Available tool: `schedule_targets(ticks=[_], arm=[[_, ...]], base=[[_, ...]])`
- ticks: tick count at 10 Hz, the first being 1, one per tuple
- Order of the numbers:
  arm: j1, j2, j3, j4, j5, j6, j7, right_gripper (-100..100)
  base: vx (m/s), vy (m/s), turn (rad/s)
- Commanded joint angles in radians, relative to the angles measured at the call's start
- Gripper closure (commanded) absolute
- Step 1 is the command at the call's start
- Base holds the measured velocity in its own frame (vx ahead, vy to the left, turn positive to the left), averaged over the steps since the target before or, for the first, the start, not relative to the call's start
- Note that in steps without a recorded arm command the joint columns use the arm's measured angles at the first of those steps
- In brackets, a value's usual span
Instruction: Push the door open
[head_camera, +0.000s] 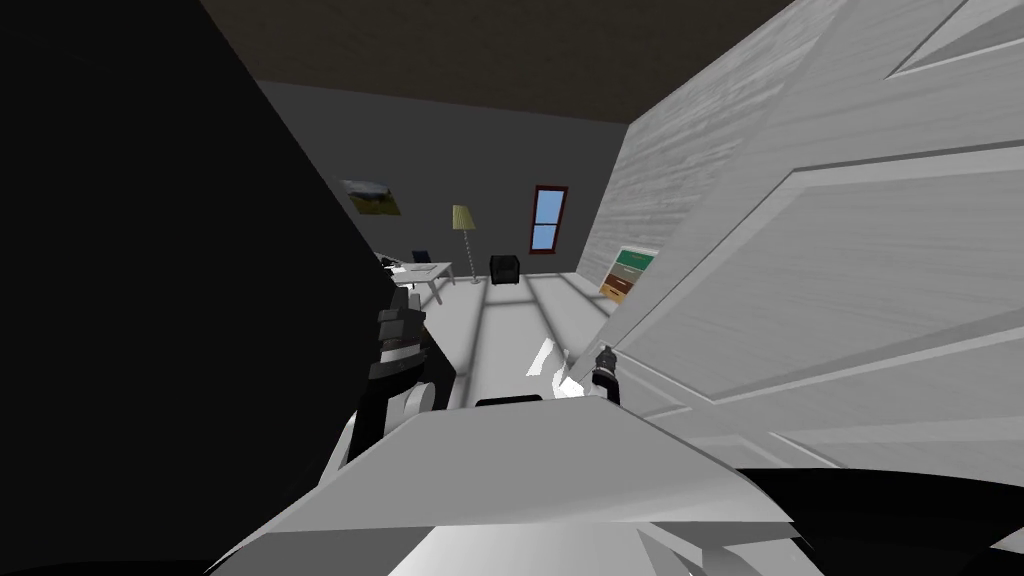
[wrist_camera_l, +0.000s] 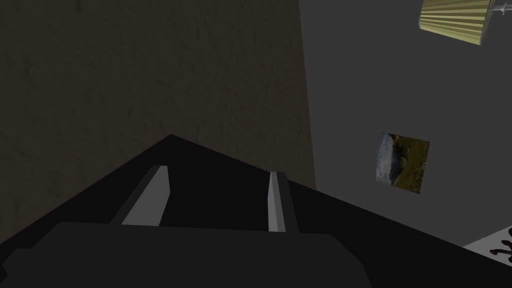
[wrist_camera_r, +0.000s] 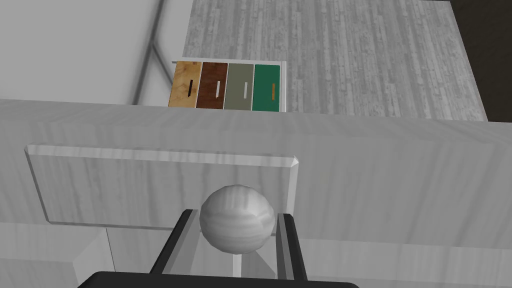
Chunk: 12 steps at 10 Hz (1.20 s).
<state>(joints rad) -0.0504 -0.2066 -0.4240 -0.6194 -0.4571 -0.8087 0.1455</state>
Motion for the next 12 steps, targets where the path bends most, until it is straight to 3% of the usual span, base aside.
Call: schedule_targets(ticks=[1,9,11,12], arm=[[-0.012,-0.012,-0.009,0.028,-0.006,-0.019,-0.004,100],[0.0,-0.023,-0.088,0.043,-0.066,-0.031,0.032,100],[0.0,-0.023,-0.088,0.043,-0.066,-0.031,0.032,100],[0.003,-0.026,-0.106,0.047,-0.08,-0.034,0.041,100]], base=[[0.159,-0.055,-0.025],[0.183,-0.06,-0.034],[0.07,-0.044,-0.009],[0.112,-0.049,-0.018]])
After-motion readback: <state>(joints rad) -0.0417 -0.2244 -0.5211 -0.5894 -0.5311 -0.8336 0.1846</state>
